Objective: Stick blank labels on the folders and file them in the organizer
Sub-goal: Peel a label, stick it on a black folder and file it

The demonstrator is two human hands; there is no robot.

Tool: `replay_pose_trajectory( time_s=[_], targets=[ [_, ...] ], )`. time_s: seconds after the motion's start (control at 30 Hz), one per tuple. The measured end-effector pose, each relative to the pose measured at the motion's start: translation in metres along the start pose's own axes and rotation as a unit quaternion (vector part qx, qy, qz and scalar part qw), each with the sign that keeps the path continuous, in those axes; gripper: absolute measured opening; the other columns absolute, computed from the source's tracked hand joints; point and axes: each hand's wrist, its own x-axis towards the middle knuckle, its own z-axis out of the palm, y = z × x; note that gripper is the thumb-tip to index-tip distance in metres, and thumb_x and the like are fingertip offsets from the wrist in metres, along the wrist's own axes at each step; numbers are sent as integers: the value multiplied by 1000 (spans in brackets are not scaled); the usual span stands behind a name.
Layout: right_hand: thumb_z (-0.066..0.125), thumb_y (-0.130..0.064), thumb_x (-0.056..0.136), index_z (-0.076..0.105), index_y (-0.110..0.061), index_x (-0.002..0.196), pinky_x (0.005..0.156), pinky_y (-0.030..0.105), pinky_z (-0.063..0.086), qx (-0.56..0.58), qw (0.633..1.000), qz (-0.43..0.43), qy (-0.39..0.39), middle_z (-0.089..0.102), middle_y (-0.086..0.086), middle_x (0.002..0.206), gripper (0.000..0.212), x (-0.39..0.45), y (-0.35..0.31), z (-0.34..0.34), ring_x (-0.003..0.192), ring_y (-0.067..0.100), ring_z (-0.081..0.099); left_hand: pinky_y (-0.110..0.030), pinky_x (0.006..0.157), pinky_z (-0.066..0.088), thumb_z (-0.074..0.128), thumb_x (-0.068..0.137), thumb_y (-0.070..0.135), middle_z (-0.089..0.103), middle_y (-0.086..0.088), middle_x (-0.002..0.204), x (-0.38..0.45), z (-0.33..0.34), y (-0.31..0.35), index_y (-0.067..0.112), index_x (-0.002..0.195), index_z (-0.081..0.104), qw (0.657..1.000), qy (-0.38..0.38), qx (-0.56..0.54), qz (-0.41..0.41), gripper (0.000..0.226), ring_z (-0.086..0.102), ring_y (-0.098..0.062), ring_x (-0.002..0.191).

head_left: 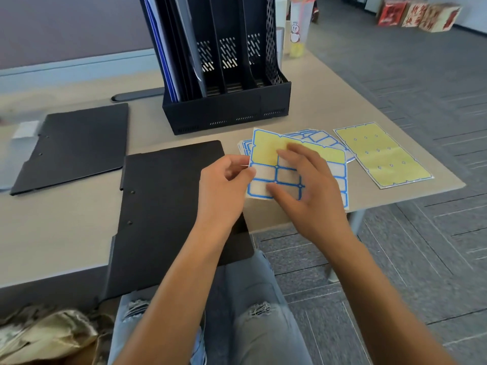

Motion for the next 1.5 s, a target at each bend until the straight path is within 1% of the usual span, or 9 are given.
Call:
replay_pose_trajectory(
  time_s=[0.07, 0.2, 0.27, 0.43, 0.63, 0.87, 1.17, 1.33, 1.5],
  targets=[
    [77, -39, 89, 60, -21, 144, 124, 41, 34, 0, 1000, -21, -18, 44, -3, 161, 60, 7, -7, 1, 152, 14, 37, -24, 79, 56, 71, 91, 12, 77, 4, 92, -6, -5, 5, 19, 103, 76, 1000, -4, -20, -9, 15, 72, -6, 87],
    [73, -44, 91, 57, -22, 147, 124, 41, 33, -10, 999, -37, -33, 44, -2, 162, 62, 14, -16, 3, 152, 16, 37, -51, 96, 55, 70, 91, 16, 78, -2, 99, -13, -16, 11, 20, 104, 77, 996, -30, -72, -38, 15, 70, -28, 103],
    [72, -44, 92, 57, -23, 147, 122, 41, 36, -5, 999, -26, -30, 49, -2, 158, 61, 15, -19, 5, 148, 15, 42, -55, 98, 53, 66, 91, 11, 77, -3, 102, -16, -21, 12, 18, 106, 76, 995, -47, -84, -38, 20, 70, -29, 105],
    [67, -43, 94, 60, -22, 144, 117, 33, 40, -8, 1000, 2, -18, 56, -5, 149, 55, 16, -24, 3, 141, 11, 48, -41, 94, 59, 62, 96, 5, 77, 6, 105, -20, -25, 12, 20, 109, 75, 996, -62, -58, -28, 24, 71, -14, 103],
    [71, -38, 96, 62, -22, 142, 118, 40, 41, -21, 1000, 6, -3, 55, -2, 151, 50, 12, -19, 6, 143, 14, 47, -30, 87, 60, 66, 96, 8, 77, 9, 99, -22, -21, 10, 21, 106, 77, 998, -39, -42, -6, 20, 71, -7, 96],
    [79, -27, 93, 77, -21, 111, 101, 34, 50, -6, 997, -13, 71, 66, -5, 123, 19, 2, -20, 11, 121, 16, 61, -17, 74, 57, 65, 96, 7, 77, 9, 96, -24, -14, 6, 16, 104, 77, 998, -19, -57, -21, 17, 71, -2, 90],
    [80, -25, 93, 80, -24, 105, 91, 21, 50, 57, 995, 16, 74, 72, -11, 104, 12, -6, -33, 12, 104, 6, 68, -32, 92, 57, 63, 95, 1, 78, -1, 102, -32, -12, 3, 11, 109, 75, 994, -50, -96, -28, 21, 71, -19, 103],
    [81, -23, 92, 79, -21, 106, 92, 10, 45, 80, 995, 38, 57, 76, -16, 104, 14, -9, -35, 11, 106, -3, 67, -30, 96, 56, 64, 94, 2, 78, 1, 102, -36, -14, 2, 13, 111, 75, 992, -65, -99, -33, 23, 72, -11, 101],
    [80, -21, 94, 79, -19, 105, 91, 10, 44, 80, 995, 19, 55, 76, -11, 105, 12, -10, -31, 10, 106, -1, 68, -21, 85, 54, 64, 94, 2, 77, 4, 97, -38, -14, -1, 17, 108, 77, 995, -64, -79, -10, 24, 69, -2, 90]
  ],
)
